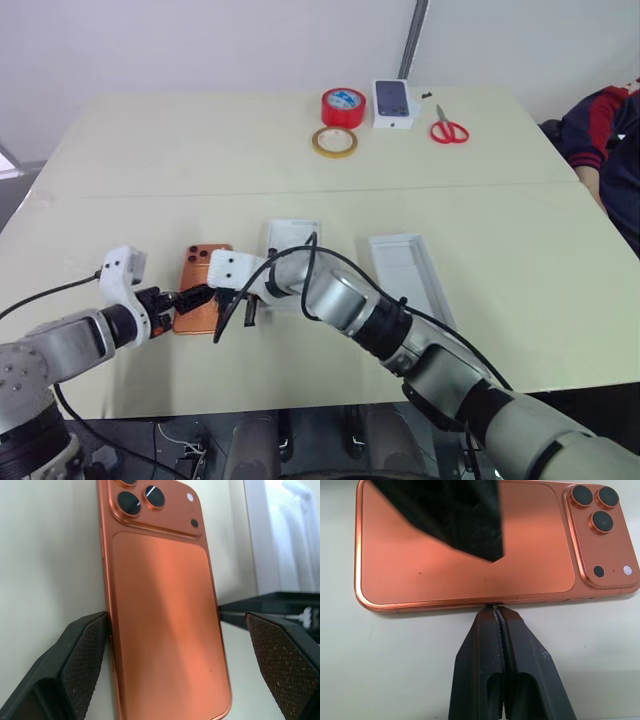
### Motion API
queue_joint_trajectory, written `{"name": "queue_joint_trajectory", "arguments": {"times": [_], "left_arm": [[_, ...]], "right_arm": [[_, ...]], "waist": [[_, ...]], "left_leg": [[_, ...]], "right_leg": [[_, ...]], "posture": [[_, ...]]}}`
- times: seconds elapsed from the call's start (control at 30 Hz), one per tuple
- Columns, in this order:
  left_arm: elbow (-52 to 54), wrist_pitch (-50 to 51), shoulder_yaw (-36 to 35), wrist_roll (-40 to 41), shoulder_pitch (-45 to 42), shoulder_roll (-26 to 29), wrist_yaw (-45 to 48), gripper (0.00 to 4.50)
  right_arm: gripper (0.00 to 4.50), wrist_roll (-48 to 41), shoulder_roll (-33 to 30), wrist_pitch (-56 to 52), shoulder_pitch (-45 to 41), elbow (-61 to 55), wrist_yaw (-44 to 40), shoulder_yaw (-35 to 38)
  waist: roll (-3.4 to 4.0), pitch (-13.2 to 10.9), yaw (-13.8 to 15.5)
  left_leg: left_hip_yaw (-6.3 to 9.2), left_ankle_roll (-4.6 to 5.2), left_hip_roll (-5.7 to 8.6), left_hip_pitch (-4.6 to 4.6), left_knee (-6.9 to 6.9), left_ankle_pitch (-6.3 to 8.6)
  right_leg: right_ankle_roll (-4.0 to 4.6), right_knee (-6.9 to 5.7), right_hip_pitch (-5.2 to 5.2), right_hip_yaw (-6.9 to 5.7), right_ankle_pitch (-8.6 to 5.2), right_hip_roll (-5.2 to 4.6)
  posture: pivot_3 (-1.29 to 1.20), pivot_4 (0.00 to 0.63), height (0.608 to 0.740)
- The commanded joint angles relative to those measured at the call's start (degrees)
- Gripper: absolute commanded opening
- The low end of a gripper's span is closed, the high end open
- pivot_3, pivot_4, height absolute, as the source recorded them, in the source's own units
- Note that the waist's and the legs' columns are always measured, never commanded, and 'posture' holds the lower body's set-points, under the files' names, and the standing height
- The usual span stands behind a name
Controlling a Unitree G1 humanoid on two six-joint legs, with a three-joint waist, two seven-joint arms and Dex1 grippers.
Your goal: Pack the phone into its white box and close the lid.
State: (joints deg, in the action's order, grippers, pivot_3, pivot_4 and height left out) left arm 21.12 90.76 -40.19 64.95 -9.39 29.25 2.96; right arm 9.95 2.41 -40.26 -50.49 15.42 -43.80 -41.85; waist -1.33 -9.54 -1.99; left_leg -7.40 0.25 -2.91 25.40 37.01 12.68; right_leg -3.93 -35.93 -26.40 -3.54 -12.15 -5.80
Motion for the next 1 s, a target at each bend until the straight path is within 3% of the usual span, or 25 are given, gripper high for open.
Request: {"name": "queue_joint_trajectory", "arguments": {"times": [0.03,0.67,0.77,0.9,1.0], "left_arm": [[-1.1,1.7,1.8,7.7,-1.1,-1.6,-0.3,4.5],[-9.0,-6.4,1.0,21.9,1.0,2.9,-14.6,4.5],[-10.0,-9.8,2.2,26.8,2.9,4.2,-17.3,3.71],[-10.4,-14.9,4.4,33.2,5.6,6.3,-20.4,1.71],[-10.6,-18.7,6.2,37.2,7.8,8.1,-22.2,1.71]], "right_arm": [[0.05,-0.2,1.5,1.5,0.3,-2.3,-0.3,-0.3],[0.05,0.5,1.5,1.7,1.1,-2.8,-0.9,-0.3],[0.0,0.5,1.4,1.6,1.2,-3.0,-1.0,-0.3],[0.0,0.6,1.2,1.3,1.3,-3.7,-1.1,-0.3],[0.0,0.4,0.7,0.7,0.9,-5.0,-1.3,0.7]], "waist": [[0.0,0.0,0.0],[-0.07,0.0,-0.6],[-0.06,0.0,-0.7],[-0.06,0.0,-0.6],[-0.08,0.0,-0.7]], "left_leg": [[0.01,0.0,0.0,0.0,0.0,0.0],[0.01,-0.02,-0.03,0.07,-0.14,0.0],[0.01,-0.03,-0.03,0.08,-0.2,0.0],[0.01,-0.05,-0.01,0.08,-0.42,-0.01],[-0.01,-0.19,0.03,0.08,-0.83,-0.09]], "right_leg": [[0.0,0.0,0.0,0.0,0.0,0.0],[0.02,0.03,-0.15,0.07,0.0,-0.02],[0.03,0.08,-0.23,0.08,0.0,-0.03],[0.05,0.3,-0.25,0.1,0.02,-0.07],[0.27,0.72,-0.26,0.09,0.15,-0.07]], "posture": [[0.0,0.15,0.736],[0.0,0.15,0.736],[0.0,0.15,0.736],[0.0,0.15,0.736],[0.0,0.15,0.736]]}}
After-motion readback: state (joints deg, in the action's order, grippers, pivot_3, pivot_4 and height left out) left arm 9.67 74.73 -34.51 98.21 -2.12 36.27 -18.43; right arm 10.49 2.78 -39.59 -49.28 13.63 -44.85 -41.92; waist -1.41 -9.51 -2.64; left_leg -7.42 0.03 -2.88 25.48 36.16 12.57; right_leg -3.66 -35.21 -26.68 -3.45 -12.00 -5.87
